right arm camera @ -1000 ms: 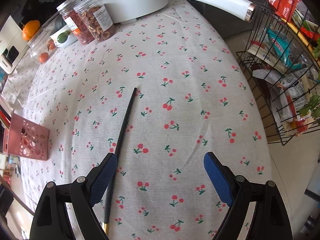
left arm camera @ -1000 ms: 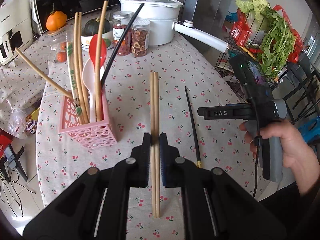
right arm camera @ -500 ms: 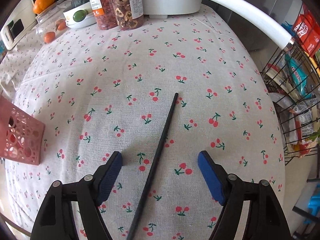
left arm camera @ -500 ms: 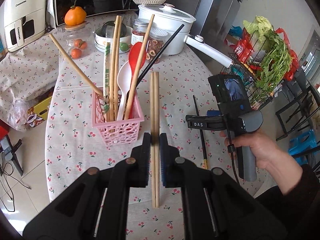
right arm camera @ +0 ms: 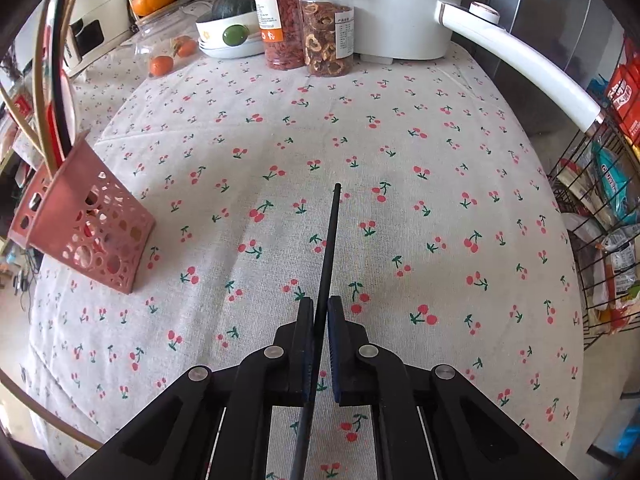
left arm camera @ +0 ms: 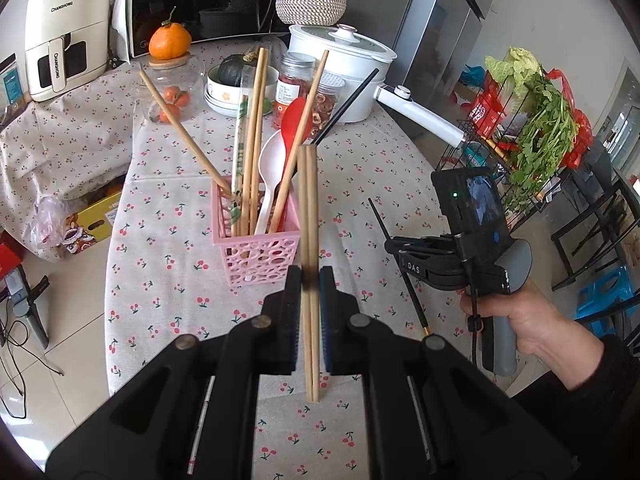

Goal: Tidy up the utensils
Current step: 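Lift the wooden chopstick with the left tool while the right tool grasps the black chopstick, then lower both chopsticks into the pink holder and open both tools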

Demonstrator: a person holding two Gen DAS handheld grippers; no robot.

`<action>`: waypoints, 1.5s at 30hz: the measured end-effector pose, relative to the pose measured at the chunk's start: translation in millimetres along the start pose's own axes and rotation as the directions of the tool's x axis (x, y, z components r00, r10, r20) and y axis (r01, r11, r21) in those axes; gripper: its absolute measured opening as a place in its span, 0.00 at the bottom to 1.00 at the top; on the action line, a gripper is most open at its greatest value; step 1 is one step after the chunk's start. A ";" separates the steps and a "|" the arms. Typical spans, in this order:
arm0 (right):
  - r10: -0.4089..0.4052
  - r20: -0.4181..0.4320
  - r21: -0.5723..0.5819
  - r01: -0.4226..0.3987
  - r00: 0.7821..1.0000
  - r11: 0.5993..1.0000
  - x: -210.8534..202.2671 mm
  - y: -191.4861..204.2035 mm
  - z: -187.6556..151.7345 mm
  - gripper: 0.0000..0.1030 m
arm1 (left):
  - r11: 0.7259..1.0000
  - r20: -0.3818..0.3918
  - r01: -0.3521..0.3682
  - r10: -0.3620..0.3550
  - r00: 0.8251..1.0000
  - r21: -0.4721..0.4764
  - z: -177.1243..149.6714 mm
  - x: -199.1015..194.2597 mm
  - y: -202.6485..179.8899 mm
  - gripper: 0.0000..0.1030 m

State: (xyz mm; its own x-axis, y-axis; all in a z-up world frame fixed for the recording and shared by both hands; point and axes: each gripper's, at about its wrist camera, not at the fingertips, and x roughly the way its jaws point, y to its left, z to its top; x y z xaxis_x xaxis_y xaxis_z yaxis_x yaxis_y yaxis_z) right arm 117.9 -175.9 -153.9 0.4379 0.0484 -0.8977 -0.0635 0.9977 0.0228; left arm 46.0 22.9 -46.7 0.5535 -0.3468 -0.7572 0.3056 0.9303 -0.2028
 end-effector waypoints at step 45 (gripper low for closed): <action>0.361 0.615 -0.139 -0.355 0.701 0.925 -223.6 53.5 26.3 0.06 | 0.992 0.394 -0.113 0.124 0.910 -0.051 56.8 -59.8 17.6 0.10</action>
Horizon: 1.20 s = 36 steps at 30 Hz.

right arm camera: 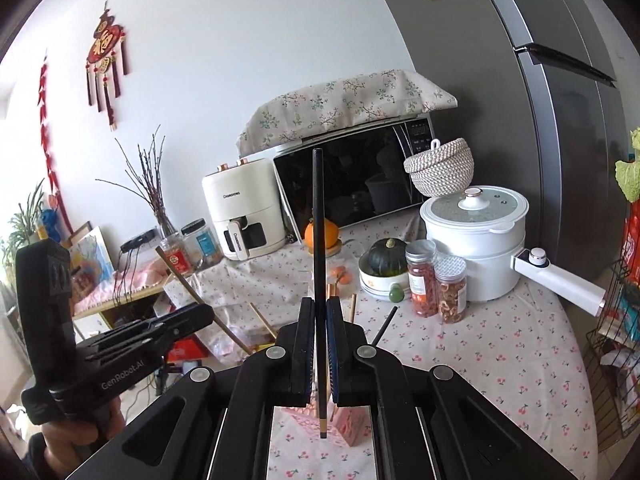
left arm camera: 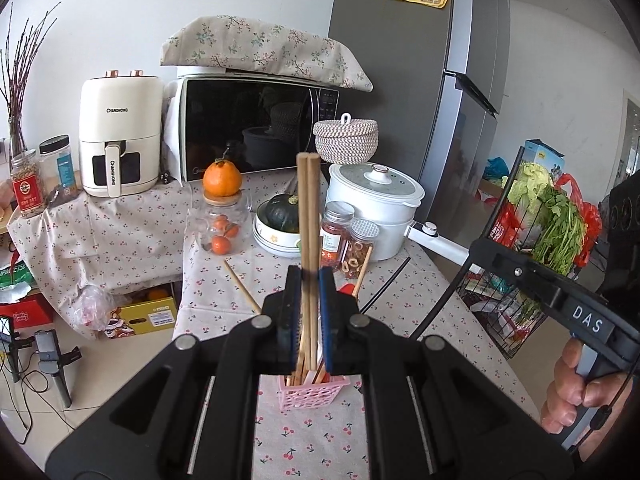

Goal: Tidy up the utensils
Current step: 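Lower both chopsticks into the pink holder and open both tools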

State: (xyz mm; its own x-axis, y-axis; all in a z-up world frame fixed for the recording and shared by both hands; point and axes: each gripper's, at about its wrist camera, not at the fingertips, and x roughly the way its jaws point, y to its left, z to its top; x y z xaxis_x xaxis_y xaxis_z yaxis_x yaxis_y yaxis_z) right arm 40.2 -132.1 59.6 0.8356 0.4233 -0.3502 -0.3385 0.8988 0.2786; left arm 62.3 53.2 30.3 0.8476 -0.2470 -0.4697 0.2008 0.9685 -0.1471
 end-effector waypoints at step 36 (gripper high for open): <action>-0.030 -0.104 0.028 0.033 0.994 0.999 70.5 -9.7 -20.7 0.07 | 0.990 -0.211 -0.086 0.060 0.976 -0.115 -32.6 40.1 40.8 0.79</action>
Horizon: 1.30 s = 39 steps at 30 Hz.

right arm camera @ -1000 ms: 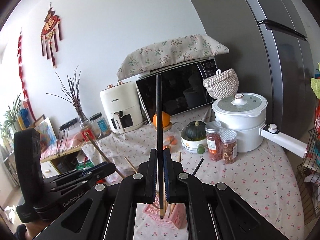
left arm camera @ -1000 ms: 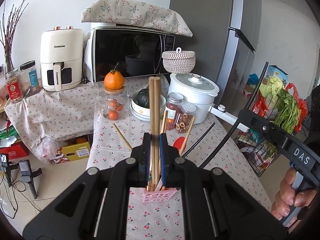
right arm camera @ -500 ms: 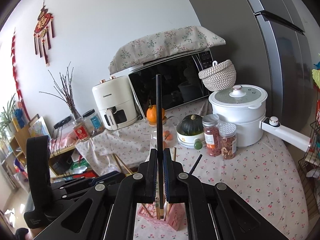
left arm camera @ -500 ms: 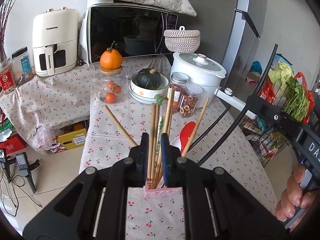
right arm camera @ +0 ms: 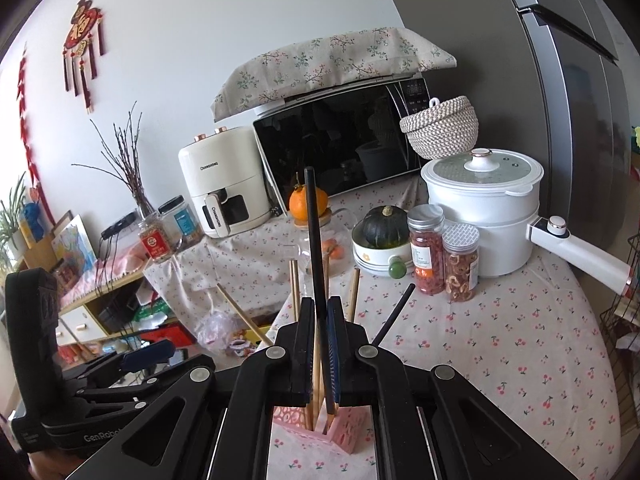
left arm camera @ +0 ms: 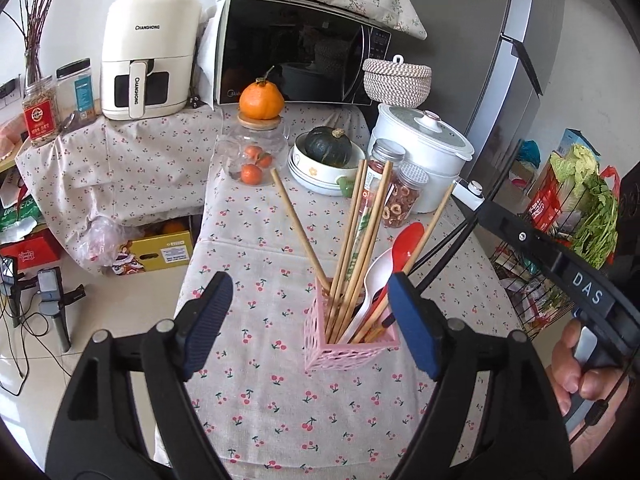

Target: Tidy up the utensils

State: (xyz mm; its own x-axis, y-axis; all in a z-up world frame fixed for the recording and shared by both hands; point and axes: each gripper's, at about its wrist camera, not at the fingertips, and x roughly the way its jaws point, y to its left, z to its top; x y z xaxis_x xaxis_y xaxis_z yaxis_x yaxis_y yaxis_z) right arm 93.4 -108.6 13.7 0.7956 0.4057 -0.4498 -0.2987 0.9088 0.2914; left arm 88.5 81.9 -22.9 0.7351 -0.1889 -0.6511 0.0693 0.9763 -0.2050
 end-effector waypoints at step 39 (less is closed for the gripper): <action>-0.367 -0.144 -0.040 0.365 0.919 0.930 -130.9 -71.1 -54.3 1.00 | 0.975 -0.019 -0.183 0.187 0.982 0.128 -59.8 -50.4 -85.2 0.99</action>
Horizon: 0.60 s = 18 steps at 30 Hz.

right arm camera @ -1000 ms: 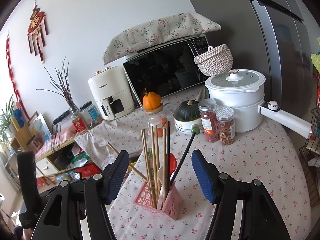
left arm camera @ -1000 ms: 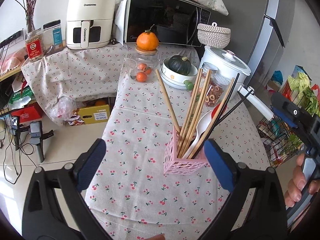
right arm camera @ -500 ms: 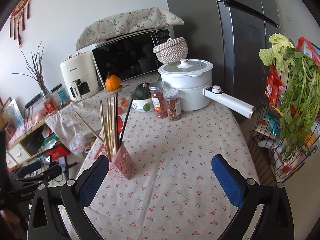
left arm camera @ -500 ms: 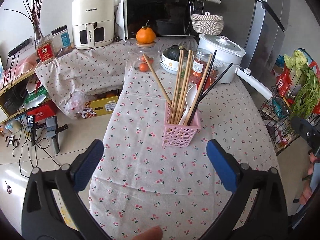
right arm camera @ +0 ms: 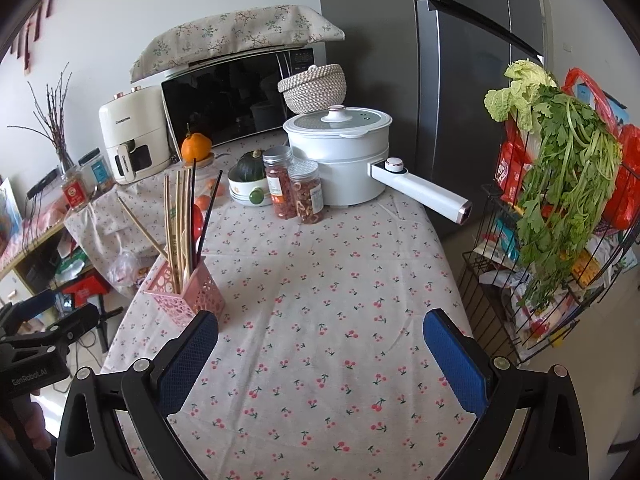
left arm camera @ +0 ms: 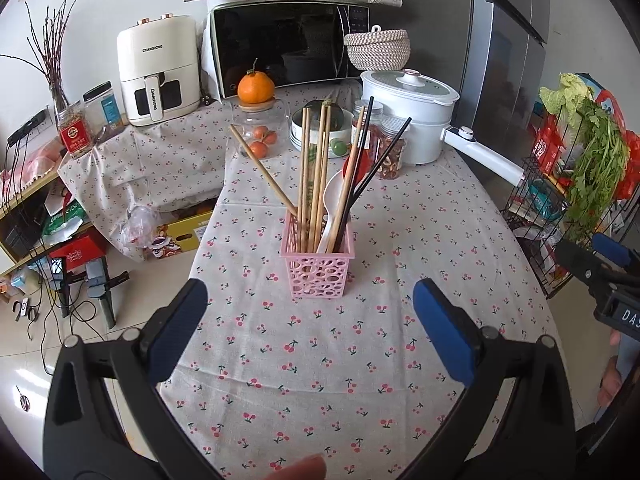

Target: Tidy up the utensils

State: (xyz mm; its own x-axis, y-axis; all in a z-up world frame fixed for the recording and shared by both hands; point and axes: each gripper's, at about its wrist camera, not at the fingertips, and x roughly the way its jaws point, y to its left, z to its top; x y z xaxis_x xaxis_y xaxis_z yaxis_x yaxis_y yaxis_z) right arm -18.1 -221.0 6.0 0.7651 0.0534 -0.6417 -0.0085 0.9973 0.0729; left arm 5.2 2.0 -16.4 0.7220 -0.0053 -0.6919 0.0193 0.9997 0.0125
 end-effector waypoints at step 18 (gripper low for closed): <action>-0.004 -0.017 0.002 0.004 1.000 1.000 7.7 1.4 0.2 1.00 | 1.000 -0.001 0.006 -0.006 1.000 0.020 -3.6 -1.1 -5.5 0.99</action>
State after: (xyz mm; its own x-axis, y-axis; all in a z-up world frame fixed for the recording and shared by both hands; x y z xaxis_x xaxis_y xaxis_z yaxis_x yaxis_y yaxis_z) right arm -12.1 -219.2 1.3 0.7543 0.0504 -0.6546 -0.0041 0.9974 0.0721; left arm 1.8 -3.5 -18.3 0.7208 -0.0112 -0.6930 0.0373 0.9990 0.0227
